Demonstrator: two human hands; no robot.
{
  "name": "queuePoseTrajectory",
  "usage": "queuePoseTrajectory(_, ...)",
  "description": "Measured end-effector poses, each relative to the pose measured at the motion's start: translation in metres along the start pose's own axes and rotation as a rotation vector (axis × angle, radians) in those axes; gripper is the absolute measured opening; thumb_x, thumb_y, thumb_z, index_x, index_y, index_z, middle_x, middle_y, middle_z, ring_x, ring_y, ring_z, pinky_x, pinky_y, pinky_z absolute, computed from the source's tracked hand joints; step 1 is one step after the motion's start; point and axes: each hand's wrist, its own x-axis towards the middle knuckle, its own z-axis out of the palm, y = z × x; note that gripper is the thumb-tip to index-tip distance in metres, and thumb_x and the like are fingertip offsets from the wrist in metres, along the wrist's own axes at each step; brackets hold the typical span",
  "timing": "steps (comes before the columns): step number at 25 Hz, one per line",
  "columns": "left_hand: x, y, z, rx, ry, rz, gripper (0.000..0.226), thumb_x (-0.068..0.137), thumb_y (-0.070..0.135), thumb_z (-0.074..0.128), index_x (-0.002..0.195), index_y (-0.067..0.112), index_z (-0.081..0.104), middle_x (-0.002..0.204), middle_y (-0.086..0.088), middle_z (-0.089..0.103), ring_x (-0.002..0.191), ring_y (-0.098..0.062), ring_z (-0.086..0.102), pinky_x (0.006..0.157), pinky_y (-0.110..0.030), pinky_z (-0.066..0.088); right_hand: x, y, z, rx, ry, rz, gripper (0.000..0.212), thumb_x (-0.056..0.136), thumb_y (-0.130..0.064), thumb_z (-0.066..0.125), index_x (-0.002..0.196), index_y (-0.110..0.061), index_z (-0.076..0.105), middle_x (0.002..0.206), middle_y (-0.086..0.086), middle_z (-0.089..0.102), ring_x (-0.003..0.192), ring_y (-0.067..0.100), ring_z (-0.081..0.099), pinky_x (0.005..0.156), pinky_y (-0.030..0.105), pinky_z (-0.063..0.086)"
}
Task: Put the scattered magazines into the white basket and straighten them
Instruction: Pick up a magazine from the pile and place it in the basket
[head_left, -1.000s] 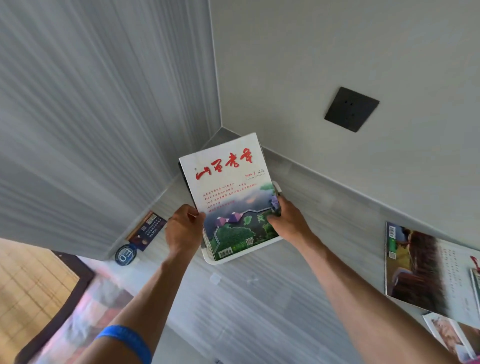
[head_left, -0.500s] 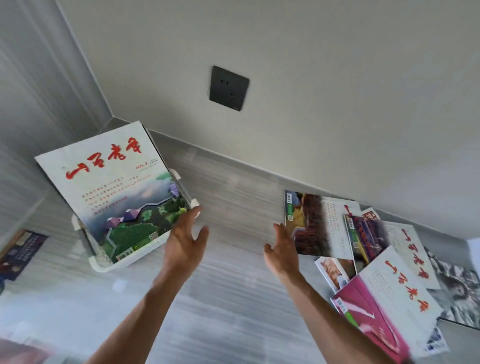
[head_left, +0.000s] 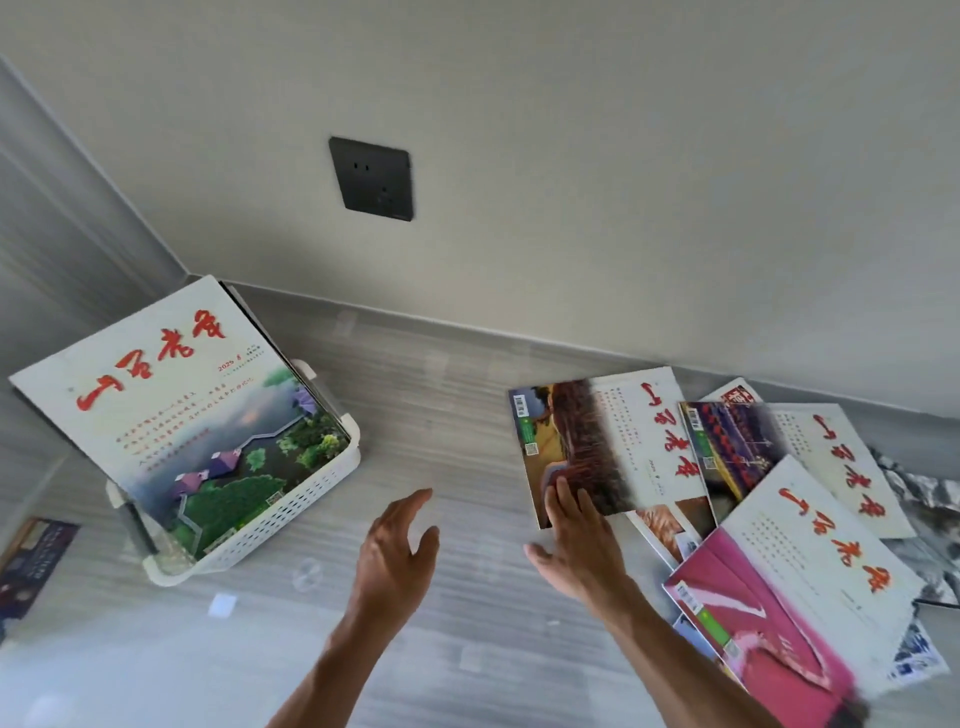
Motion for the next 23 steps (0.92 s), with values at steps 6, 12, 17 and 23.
queuePoseTrajectory(6,-0.003,0.005,0.007,0.091,0.093,-0.033,0.027,0.082,0.002,0.061,0.105,0.012,0.069,0.105,-0.008,0.073,0.094,-0.030,0.067,0.079,-0.039,0.054,-0.069,-0.037,0.026,0.106,-0.107,-0.330,0.071,0.085,-0.045,0.052,0.149,-0.020,0.032,0.164,-0.007,0.015,0.150,0.024,0.014,0.120,0.034,0.023)
queuePoseTrajectory(12,-0.017,-0.019,0.018,0.459,-0.206,-0.435,0.066,0.078,0.028,0.061,0.140,0.025,0.036,0.139,-0.008,0.037,0.122,-0.031,0.040,0.098,-0.044,0.040,-0.088,-0.024,0.039,0.246,-0.149,-0.369,0.046,0.085,-0.041,0.051,0.126,-0.022,0.060,0.157,-0.021,0.029,0.147,0.004,0.019,0.109,0.022,0.033)
queuePoseTrajectory(17,-0.012,-0.024,0.020,0.213,-0.067,-0.472,0.038,0.079,0.033,0.067,0.112,0.017,0.057,0.099,-0.009,0.063,0.095,-0.028,0.058,0.074,-0.035,0.045,-0.079,-0.017,0.031,0.960,-0.351,-0.024,0.021,0.086,-0.023,0.065,0.101,-0.011,0.075,0.124,-0.012,0.067,0.130,-0.001,0.046,0.094,-0.002,0.028)
queuePoseTrajectory(23,0.004,0.005,0.020,0.074,-0.189,-0.207,0.022,0.093,0.024,0.051,0.071,0.024,0.049,0.063,-0.006,0.064,0.064,-0.028,0.062,0.057,-0.030,0.038,-0.072,-0.012,0.018,1.190,-0.330,0.133,0.022,0.086,-0.014,0.069,0.105,-0.023,0.075,0.104,-0.013,0.074,0.105,0.004,0.067,0.081,0.011,0.044)
